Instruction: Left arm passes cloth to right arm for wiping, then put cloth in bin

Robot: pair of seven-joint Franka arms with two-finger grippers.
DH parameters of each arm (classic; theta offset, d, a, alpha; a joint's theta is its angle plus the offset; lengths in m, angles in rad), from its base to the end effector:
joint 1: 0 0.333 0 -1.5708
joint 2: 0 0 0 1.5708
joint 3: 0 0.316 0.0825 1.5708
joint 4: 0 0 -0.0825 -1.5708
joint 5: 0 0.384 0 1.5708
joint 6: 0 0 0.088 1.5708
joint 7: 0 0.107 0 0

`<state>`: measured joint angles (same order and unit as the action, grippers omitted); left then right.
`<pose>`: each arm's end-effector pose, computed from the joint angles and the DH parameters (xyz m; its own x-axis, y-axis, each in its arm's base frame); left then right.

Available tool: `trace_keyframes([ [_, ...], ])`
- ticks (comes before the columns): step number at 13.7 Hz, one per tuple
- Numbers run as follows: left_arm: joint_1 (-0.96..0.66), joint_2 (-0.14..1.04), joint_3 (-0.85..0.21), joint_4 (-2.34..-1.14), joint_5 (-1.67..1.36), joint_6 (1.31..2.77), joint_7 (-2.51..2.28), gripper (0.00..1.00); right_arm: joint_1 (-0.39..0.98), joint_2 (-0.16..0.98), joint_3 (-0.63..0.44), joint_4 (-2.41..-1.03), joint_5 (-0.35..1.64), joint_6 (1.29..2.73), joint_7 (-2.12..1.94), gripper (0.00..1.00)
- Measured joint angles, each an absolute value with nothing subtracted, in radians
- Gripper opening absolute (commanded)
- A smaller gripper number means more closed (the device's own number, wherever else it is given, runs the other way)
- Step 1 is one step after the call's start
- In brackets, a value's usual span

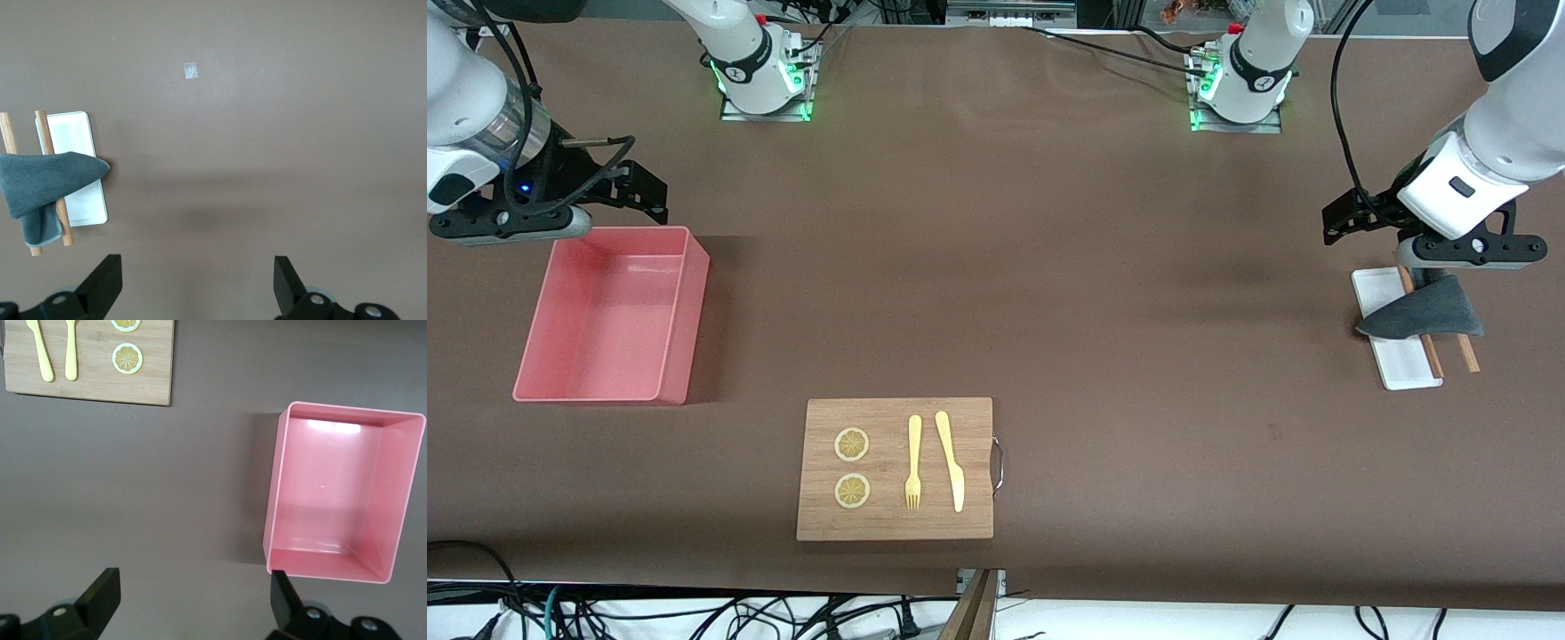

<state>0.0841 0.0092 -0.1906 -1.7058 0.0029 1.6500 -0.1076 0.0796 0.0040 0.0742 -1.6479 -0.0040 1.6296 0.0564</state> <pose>0.5550 -0.0586 0.5623 0.9979 0.0010 -0.0643 0.0005 -1.0000 -0.0081 0.5523 0.0851 0.5909 0.9950 0.0974 -0.0220 0.0976 -0.9952 0.0049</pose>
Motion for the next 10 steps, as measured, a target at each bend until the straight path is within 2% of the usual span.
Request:
trace_keyframes([
  [10, 0.082, 0.024, -0.191, -1.697, 0.003, 1.650, -0.108, 1.00, 0.080, 0.004, 0.074, -1.648, -0.004, 1.630, 0.056, 0.99],
])
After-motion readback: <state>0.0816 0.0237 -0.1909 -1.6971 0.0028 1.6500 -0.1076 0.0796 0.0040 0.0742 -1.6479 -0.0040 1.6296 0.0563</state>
